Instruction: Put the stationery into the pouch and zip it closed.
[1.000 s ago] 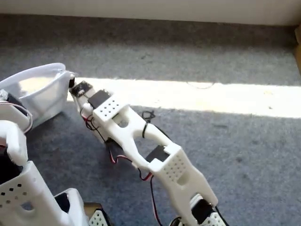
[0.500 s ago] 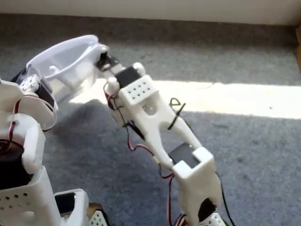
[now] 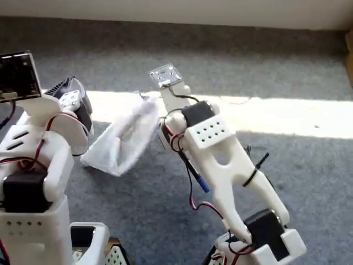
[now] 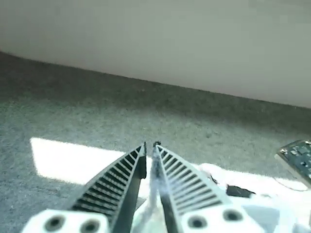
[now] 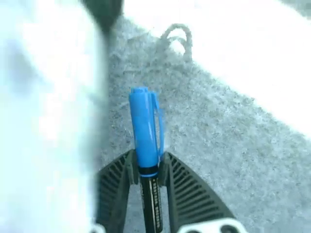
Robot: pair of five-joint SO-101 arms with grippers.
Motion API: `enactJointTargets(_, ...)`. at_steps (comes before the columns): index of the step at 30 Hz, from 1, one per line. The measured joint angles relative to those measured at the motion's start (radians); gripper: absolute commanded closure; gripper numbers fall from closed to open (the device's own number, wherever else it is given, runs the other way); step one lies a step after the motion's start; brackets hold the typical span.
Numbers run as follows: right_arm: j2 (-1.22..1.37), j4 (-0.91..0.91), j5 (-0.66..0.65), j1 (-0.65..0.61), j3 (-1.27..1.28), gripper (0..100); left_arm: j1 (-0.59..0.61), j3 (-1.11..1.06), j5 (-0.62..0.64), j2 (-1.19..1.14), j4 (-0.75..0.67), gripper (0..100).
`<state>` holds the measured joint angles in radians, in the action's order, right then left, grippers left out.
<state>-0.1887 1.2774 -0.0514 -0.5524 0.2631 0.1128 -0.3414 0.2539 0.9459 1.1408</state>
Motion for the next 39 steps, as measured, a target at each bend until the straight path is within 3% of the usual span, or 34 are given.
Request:
enactJointTargets(5,-0.123,-0.173,0.0,0.028,0.213,99.4,-0.003,-0.11,-0.023,0.002,0.0,95)
enactJointTargets(13,-0.143,-0.206,0.0,0.032,0.267,99.4,-0.003,-0.198,-0.028,0.002,0.0,95)
enactJointTargets(17,-0.143,-0.206,0.0,0.032,0.267,99.4,-0.003,-0.164,-0.089,0.003,0.015,86)
enactJointTargets(25,-0.144,-0.206,0.002,-0.026,0.267,99.4,-0.003,0.13,-0.132,0.005,0.316,72)
enactJointTargets(31,-0.15,-0.206,0.002,-0.035,0.267,99.4,-0.003,0.331,-0.167,0.018,0.532,70)
enactJointTargets(39,-0.15,-0.206,0.002,-0.037,0.267,99.4,-0.12,0.244,-0.261,0.018,0.609,70)
